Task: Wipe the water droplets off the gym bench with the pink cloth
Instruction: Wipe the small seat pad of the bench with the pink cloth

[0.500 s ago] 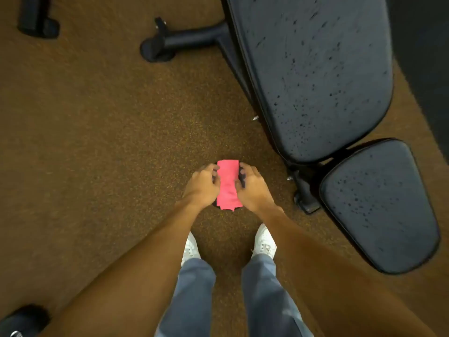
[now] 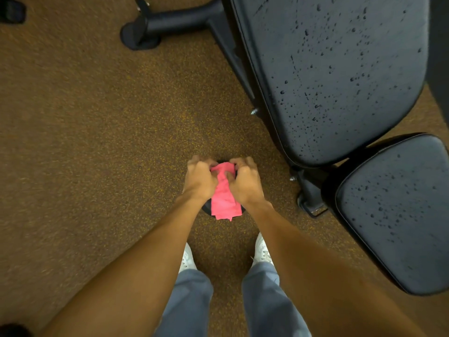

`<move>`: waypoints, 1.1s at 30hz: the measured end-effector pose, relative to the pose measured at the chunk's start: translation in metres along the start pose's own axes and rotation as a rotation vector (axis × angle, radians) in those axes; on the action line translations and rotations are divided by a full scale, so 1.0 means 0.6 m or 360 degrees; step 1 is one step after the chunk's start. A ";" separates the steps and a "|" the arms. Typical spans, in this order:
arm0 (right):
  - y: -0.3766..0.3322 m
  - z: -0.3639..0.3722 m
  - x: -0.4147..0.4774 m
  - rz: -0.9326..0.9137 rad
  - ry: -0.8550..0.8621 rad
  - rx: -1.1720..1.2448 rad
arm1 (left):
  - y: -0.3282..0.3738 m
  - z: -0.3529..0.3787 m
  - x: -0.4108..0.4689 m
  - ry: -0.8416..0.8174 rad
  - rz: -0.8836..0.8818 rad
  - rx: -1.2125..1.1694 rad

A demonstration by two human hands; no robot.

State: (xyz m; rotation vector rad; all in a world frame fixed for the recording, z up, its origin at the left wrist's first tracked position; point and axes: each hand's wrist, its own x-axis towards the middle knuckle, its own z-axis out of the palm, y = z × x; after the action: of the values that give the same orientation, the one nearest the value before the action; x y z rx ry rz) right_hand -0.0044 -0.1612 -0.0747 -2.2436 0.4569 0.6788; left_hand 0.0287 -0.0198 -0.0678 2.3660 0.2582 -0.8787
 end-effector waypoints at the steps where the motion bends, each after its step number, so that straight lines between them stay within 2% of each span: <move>1: 0.002 0.002 0.001 -0.0002 0.0013 0.0003 | -0.001 -0.002 -0.003 0.0006 0.0017 0.0007; 6: 0.006 -0.005 -0.019 -0.0074 0.0090 0.0113 | -0.005 -0.014 -0.031 -0.0034 0.0111 -0.0071; 14: -0.011 -0.044 -0.090 -0.0011 0.0049 0.0469 | 0.024 -0.038 -0.106 -0.0018 0.0052 -0.0273; 22: -0.011 -0.101 -0.206 0.0072 0.0086 0.0793 | 0.077 -0.066 -0.205 0.0104 0.0325 -0.0321; 27: -0.006 -0.129 -0.288 0.0138 0.0325 0.1106 | 0.121 -0.066 -0.254 0.0045 0.0551 -0.0308; 33: 0.014 -0.147 -0.379 0.0124 0.0713 0.1290 | 0.177 -0.038 -0.302 -0.0087 0.0786 -0.0254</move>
State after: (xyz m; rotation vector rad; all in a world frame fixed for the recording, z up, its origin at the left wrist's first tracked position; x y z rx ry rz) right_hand -0.1608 -0.2049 0.1076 -1.5797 0.8609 -0.0190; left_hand -0.0580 -0.0875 0.1126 2.1139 -0.2620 -0.6530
